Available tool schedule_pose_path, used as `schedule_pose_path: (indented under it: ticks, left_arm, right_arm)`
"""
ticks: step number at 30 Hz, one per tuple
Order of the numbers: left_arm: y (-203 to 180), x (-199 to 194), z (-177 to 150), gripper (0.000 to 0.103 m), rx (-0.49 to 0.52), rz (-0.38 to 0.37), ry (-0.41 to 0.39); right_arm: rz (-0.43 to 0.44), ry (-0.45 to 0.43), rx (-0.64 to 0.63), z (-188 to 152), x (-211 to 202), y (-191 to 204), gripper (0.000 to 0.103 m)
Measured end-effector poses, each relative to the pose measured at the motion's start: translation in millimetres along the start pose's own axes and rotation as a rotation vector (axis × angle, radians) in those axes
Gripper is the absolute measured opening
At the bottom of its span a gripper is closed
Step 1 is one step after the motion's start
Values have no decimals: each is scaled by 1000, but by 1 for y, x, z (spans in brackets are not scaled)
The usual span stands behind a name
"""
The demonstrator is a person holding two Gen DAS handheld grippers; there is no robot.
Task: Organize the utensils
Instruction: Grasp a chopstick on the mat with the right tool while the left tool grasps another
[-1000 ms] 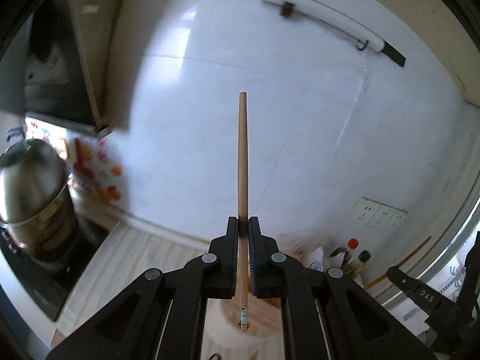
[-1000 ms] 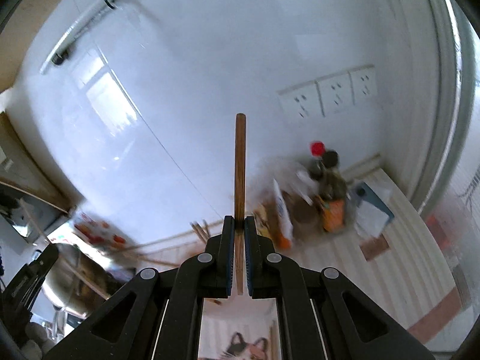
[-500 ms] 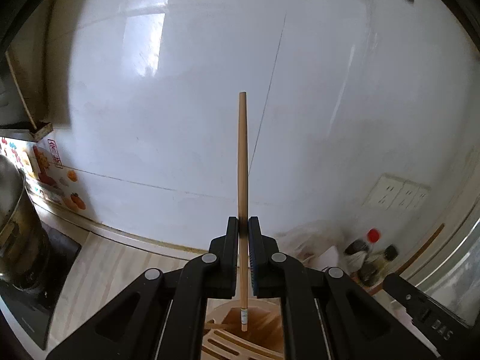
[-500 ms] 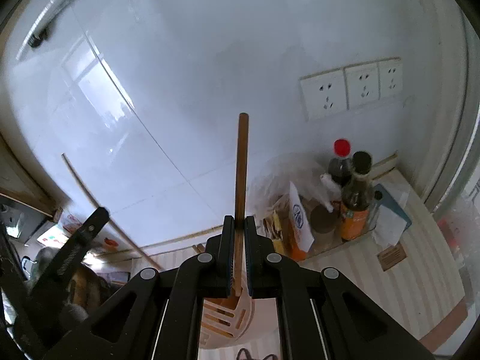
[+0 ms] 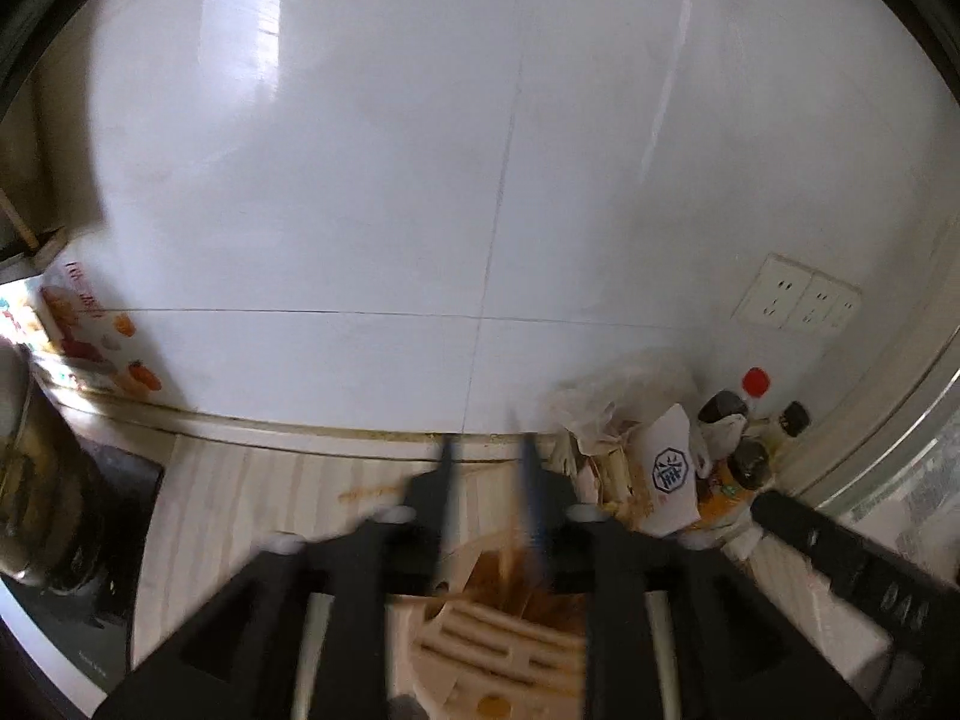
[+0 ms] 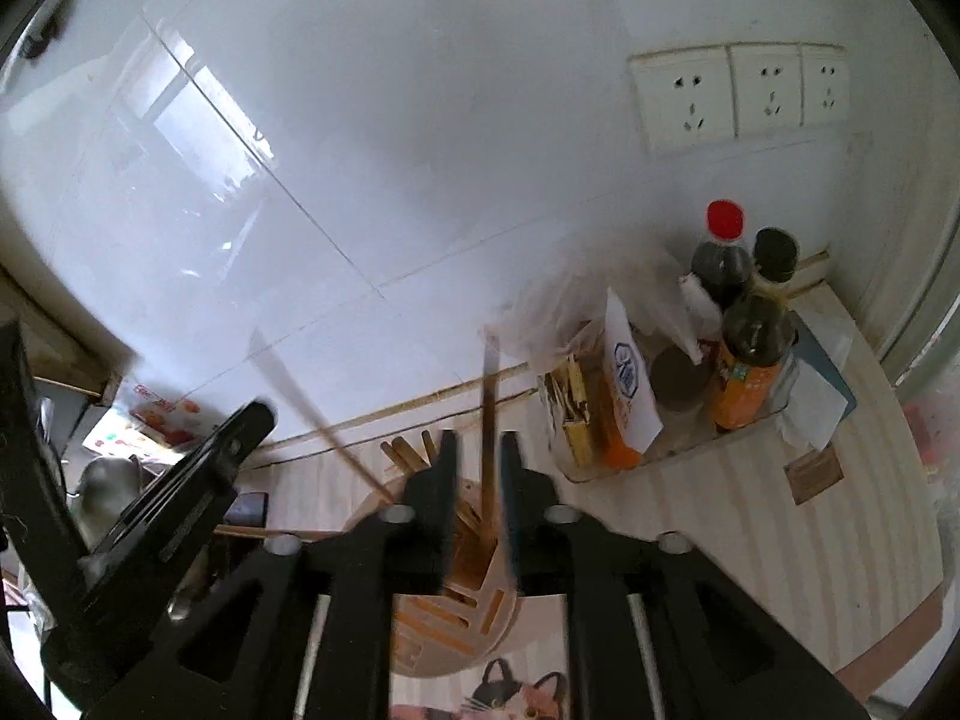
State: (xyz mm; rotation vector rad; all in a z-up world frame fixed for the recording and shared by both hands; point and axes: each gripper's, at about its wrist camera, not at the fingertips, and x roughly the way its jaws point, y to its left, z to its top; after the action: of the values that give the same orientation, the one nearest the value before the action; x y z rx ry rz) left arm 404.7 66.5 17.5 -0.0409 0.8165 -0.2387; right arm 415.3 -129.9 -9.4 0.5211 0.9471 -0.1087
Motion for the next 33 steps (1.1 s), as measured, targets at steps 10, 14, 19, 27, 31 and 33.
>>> schedule_pose_path:
  ticks: [10,14,19,27,31,33]
  left_arm:
    - [55,-52,-79,103,-44,129,18]
    - [74,-14,-142,103,-20,234,158]
    - [95,54,-225,103,35,377,377]
    - [111,94,-289,103,-9,369,561]
    - [104,99,-303,103,-12,355,585]
    - [100,100,-305,103,-12,344,585]
  right_arm:
    - [-76,-2,21,-37,-41,-38,57]
    - [-132,109,20,-95,-7,-63,59]
    - [-198,344,35,-176,68,-90,59]
    - [-196,543,51,-249,133,-103,45]
    - [-215,543,-29,-262,137,-93,6]
    - [-236,552,-47,-267,136,-93,0]
